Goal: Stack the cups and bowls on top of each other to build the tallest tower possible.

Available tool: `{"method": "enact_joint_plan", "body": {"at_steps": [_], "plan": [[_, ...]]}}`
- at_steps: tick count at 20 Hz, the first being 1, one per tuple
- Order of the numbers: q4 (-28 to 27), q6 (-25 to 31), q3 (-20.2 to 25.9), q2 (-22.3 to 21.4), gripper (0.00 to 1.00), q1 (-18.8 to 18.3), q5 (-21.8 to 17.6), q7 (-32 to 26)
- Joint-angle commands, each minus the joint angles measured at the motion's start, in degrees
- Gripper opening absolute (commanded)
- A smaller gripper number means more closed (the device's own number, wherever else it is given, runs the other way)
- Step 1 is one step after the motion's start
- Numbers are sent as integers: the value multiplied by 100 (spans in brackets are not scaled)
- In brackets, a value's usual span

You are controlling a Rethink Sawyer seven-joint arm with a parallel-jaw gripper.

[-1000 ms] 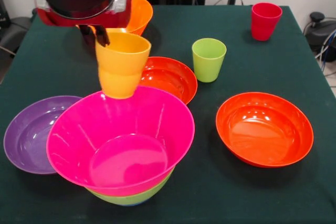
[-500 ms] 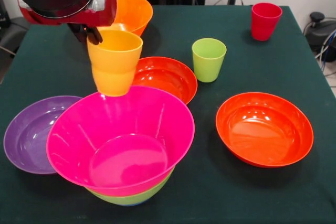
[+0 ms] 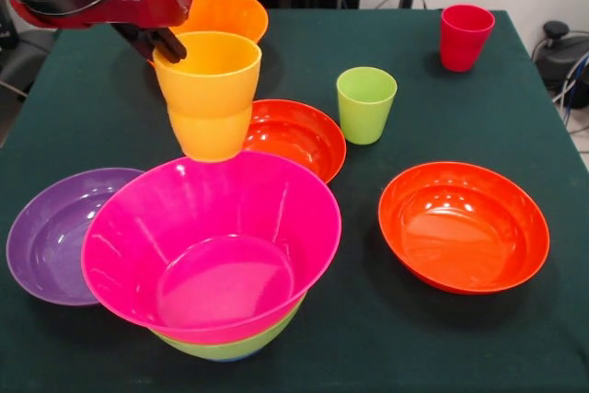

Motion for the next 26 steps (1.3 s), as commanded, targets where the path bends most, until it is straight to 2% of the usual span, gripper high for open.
{"method": "enact_joint_plan", "body": {"at_steps": [1, 5, 11, 16, 26], "plan": [[23, -671, -3486, 139, 0, -303, 2367, -33], [101, -696, -4636, 110, 0, -444, 3414, -232], [208, -766, -5900, 89, 0, -561, 4610, -400], [275, -696, -6625, 46, 0, -599, 5316, -462], [371, -588, -7479, -14, 0, -681, 6100, -621]]}}
